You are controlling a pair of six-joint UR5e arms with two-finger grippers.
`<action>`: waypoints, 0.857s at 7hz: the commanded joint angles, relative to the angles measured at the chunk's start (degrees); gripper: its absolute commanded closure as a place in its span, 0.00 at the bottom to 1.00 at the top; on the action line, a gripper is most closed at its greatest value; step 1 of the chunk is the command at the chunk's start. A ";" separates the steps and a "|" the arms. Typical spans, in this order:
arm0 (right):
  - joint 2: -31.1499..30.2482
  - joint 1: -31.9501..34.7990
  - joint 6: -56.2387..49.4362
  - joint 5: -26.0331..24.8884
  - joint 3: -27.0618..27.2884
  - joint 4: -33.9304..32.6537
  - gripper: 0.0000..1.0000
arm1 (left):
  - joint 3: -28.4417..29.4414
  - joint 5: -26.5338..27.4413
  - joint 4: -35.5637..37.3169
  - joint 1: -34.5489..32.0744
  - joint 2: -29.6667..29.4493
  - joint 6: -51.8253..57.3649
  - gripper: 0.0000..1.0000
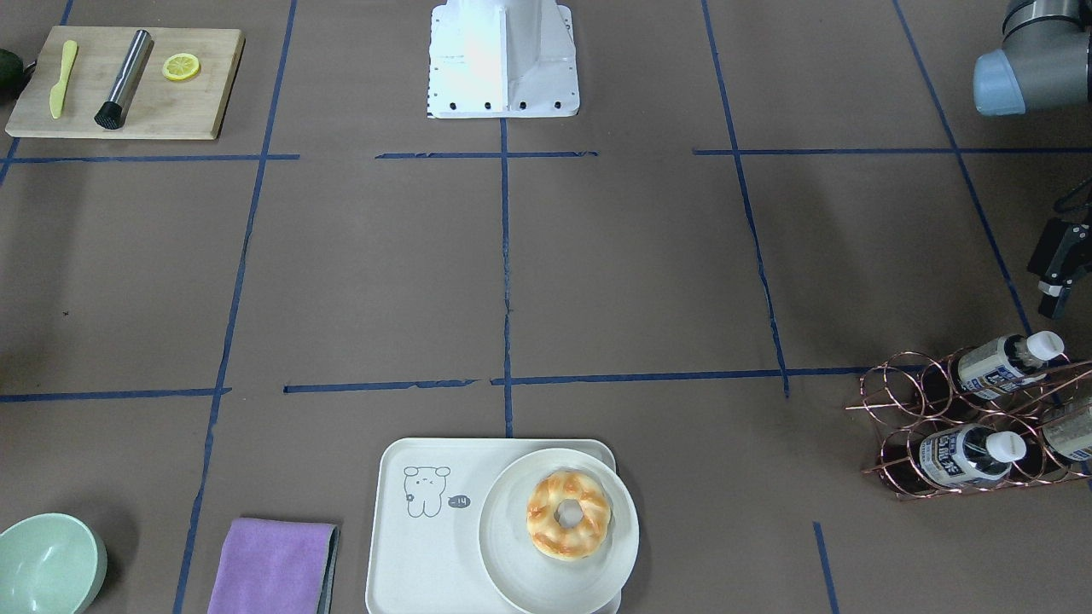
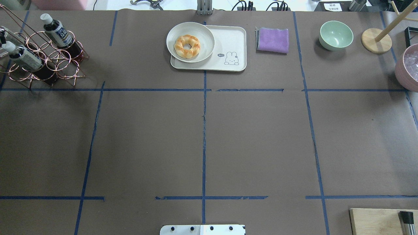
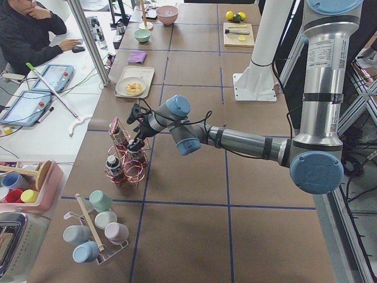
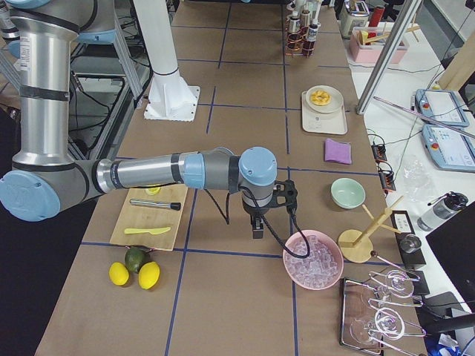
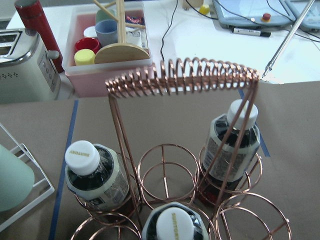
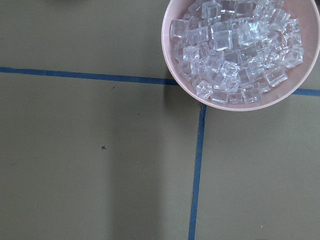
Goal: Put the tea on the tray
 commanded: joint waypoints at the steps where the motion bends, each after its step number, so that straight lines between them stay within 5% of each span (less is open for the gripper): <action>1: -0.08 0.12 0.79 0.00 -0.06 -0.05 0.00 | 3.23 2.02 -4.24 1.27 -0.82 -1.71 0.00; 6: 0.01 0.12 0.97 0.09 -0.06 -0.05 0.00 | 3.58 4.58 -4.25 4.79 -0.73 -4.01 0.02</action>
